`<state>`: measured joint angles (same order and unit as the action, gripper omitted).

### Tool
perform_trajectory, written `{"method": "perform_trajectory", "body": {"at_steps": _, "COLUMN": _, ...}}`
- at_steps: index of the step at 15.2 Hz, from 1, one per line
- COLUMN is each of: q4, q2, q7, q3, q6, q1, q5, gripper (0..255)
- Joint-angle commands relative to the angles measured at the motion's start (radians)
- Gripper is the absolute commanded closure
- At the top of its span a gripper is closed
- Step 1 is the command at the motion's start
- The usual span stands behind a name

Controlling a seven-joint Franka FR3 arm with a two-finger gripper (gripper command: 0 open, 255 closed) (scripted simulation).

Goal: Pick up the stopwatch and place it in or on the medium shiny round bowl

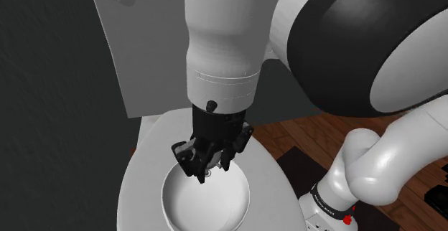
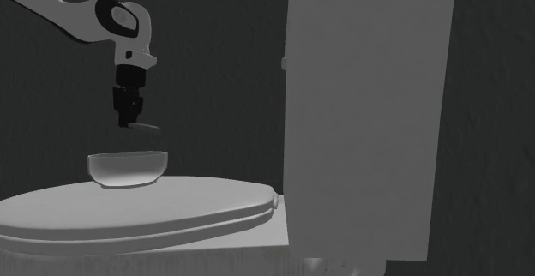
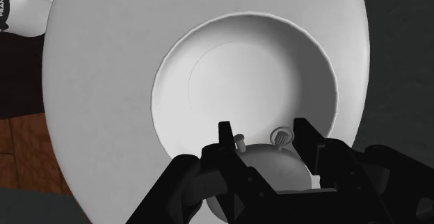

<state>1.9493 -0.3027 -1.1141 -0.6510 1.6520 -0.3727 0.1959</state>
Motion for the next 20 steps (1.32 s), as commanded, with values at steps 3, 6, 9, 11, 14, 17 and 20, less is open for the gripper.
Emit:
{"method": "perform_trajectory", "body": {"at_steps": 3, "q4": 0.042, "q2": -0.03, "q7": -0.026, "q3": -0.017, "q6": 0.019, "q1": -0.019, "q5": 0.024, "gripper": 255}}
{"method": "perform_trajectory", "body": {"at_steps": 6, "q4": 0.083, "q2": -0.031, "q7": -0.023, "q3": -0.022, "q6": 0.059, "q1": -0.021, "q5": 0.028, "gripper": 255}}
{"method": "perform_trajectory", "body": {"at_steps": 9, "q4": 0.122, "q2": -0.031, "q7": -0.022, "q3": -0.028, "q6": 0.099, "q1": -0.023, "q5": 0.031, "gripper": 255}}
{"method": "perform_trajectory", "body": {"at_steps": 11, "q4": 0.147, "q2": -0.029, "q7": -0.021, "q3": -0.033, "q6": 0.126, "q1": -0.024, "q5": 0.032, "gripper": 255}}
{"method": "perform_trajectory", "body": {"at_steps": 14, "q4": 0.183, "q2": -0.024, "q7": -0.021, "q3": -0.04, "q6": 0.167, "q1": -0.026, "q5": 0.034, "gripper": 255}}
{"method": "perform_trajectory", "body": {"at_steps": 17, "q4": 0.197, "q2": -0.021, "q7": -0.021, "q3": -0.043, "q6": 0.184, "q1": -0.026, "q5": 0.034, "gripper": 255}}
{"method": "perform_trajectory", "body": {"at_steps": 20, "q4": 0.197, "q2": -0.021, "q7": -0.021, "q3": -0.043, "q6": 0.184, "q1": -0.026, "q5": 0.034, "gripper": 255}}
